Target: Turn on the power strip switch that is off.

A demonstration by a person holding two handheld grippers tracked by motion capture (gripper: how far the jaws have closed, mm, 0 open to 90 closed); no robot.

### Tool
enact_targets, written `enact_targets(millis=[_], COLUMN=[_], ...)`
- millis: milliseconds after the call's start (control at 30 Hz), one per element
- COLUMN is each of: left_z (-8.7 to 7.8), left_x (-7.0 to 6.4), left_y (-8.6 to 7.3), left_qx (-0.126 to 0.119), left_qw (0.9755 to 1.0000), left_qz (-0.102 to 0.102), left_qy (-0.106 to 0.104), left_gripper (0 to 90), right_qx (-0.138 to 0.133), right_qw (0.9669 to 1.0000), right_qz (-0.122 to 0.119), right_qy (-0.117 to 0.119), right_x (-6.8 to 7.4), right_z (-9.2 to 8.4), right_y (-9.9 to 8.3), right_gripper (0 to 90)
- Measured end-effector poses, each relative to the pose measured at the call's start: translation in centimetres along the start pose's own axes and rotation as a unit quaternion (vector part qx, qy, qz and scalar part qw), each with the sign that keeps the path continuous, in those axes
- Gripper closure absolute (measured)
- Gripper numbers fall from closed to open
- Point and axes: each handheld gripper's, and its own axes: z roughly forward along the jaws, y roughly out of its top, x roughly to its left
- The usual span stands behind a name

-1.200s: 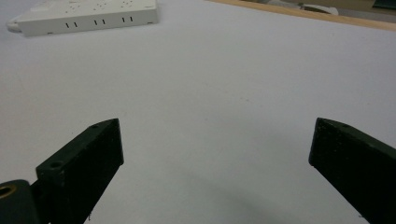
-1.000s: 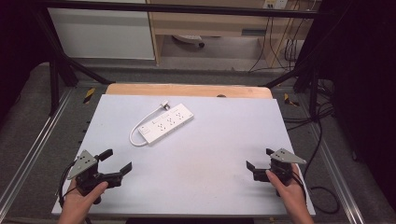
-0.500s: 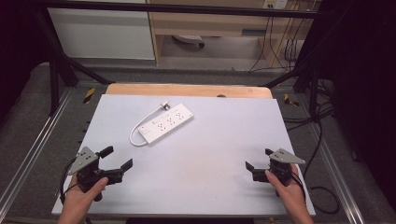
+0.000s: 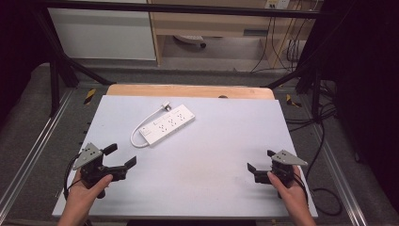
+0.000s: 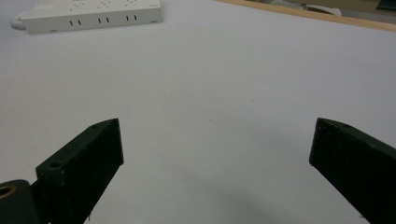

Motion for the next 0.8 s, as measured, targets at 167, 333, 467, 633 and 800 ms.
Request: enact_targets(millis=[167,333,467,633,800], left_z=[0.3,1.0,1.4,2.1,2.7], left_x=[-0.2,-0.2,-0.2,-0.3,-0.3], left_y=[0.3,0.7,1.1,1.6,2.1], left_qx=[0.003,0.005,0.007,0.011,0.010], left_qw=[1.0000,1.0000,0.9999,0.9999,0.9999], left_qz=[0.004,0.000,0.004,0.007,0.009], left_qy=[-0.002,-0.007,-0.006,-0.010,-0.007], left_gripper=[7.2,7.7,8.0,8.2,8.4], right_qx=[0.002,0.001,0.002,0.002,0.001], right_qw=[1.0000,1.0000,1.0000,1.0000,1.0000], right_qz=[-0.001,0.000,0.000,-0.001,-0.002], right_qy=[0.001,0.002,0.002,0.002,0.003], right_x=[0.1,0.1,0.1,0.2,0.2], right_z=[0.1,0.0,0.0,0.1,0.0], right_y=[0.0,0.0,0.0,0.0,0.0], right_gripper=[3.3,3.3,3.3,3.3,3.2])
